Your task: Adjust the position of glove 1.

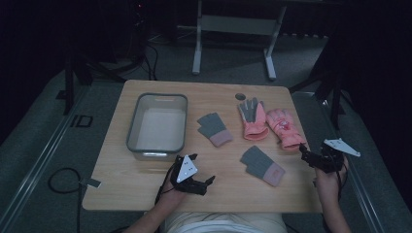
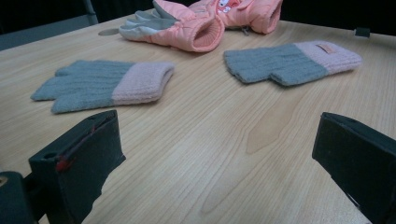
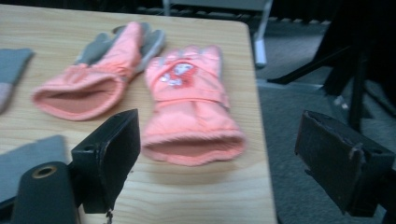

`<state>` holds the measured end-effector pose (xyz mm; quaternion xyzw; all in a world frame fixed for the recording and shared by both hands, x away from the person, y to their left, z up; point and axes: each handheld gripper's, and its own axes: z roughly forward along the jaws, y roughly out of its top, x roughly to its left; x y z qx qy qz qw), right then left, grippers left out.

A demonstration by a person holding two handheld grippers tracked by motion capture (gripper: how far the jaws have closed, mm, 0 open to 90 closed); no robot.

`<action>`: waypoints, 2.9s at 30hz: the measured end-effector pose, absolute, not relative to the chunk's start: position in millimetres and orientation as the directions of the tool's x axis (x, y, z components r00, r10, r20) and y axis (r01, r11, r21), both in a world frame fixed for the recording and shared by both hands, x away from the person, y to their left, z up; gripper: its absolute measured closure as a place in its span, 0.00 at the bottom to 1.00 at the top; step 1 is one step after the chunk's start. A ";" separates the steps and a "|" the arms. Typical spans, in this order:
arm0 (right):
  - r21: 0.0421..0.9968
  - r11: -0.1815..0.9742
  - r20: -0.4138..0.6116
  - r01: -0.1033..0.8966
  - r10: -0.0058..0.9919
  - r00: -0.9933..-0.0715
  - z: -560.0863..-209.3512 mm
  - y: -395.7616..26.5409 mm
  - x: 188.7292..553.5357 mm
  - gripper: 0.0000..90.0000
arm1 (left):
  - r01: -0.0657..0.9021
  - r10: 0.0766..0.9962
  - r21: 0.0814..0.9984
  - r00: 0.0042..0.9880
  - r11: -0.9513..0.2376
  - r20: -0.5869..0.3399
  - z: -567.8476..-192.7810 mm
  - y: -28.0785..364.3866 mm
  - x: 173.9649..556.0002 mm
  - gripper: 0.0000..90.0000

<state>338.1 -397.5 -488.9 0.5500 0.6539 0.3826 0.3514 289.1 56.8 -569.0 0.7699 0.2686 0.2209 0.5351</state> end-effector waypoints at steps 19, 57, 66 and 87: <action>0.887 0.138 0.010 0.442 0.949 -0.317 -434.4 -349.3 374.7 0.13 | 0.184 0.651 0.944 0.758 -0.275 0.041 -569.0 58.1 290.0 0.01; 0.842 0.334 0.003 0.423 0.781 -0.624 -454.8 -221.2 439.4 0.40 | 0.184 0.645 0.942 0.763 -0.280 0.043 -568.9 57.6 289.8 0.01; 0.791 0.384 0.068 0.476 0.719 -0.692 -473.9 -193.6 455.3 0.59 | 0.178 0.645 0.943 0.763 -0.283 0.050 -569.0 57.6 289.4 0.01; 0.687 0.544 0.020 0.483 0.650 -0.760 -533.3 -146.3 504.0 0.68 | 0.174 0.641 0.943 0.766 -0.282 0.050 -569.0 58.1 289.3 0.01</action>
